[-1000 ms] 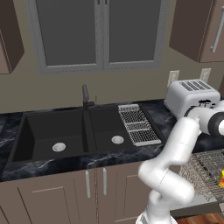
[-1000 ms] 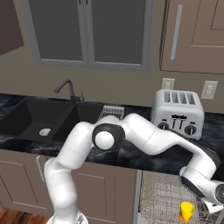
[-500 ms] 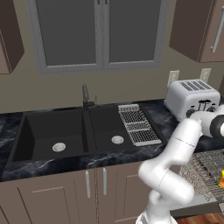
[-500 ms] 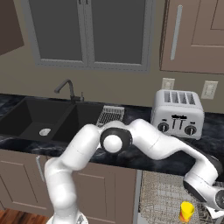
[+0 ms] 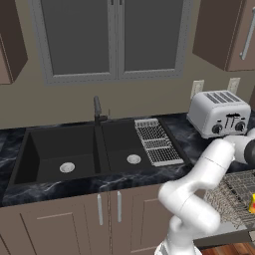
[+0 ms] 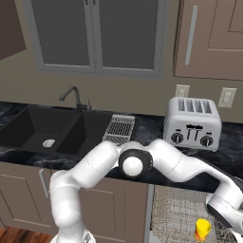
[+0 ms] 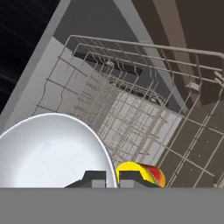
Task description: Pick up the cup and bowl from the counter, place them in the dishwasher, and close the dishwasher door.
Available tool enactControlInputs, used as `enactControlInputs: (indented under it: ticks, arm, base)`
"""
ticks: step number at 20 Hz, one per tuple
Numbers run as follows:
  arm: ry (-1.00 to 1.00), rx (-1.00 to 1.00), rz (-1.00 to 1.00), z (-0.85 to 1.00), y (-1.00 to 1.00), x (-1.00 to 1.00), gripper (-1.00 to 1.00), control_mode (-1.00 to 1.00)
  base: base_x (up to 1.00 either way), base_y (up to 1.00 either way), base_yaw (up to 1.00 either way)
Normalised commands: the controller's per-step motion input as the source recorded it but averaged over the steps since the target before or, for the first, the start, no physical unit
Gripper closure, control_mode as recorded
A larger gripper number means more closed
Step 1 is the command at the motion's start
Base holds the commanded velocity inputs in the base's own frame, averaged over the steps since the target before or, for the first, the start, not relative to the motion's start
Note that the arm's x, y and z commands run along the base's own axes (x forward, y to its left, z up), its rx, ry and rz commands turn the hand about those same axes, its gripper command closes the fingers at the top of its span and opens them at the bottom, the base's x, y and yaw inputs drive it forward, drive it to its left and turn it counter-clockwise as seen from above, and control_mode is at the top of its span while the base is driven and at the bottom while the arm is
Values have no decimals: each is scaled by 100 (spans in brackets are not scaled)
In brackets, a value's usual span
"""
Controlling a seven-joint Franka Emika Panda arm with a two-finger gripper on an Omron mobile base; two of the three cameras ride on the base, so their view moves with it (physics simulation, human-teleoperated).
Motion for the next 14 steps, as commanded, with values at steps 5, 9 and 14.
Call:
enactControlInputs:
  ticks: [5, 9, 14]
  arm:
    - [0, 0, 0, -36, -29, 0, 100, -100]
    - [0, 0, 0, -50, -16, 0, 100, -100]
    - [0, 0, 0, -38, -8, 0, 100, -100]
  base:
    - [0, 0, 0]
    - [0, 0, 0]
    - [0, 0, 0]
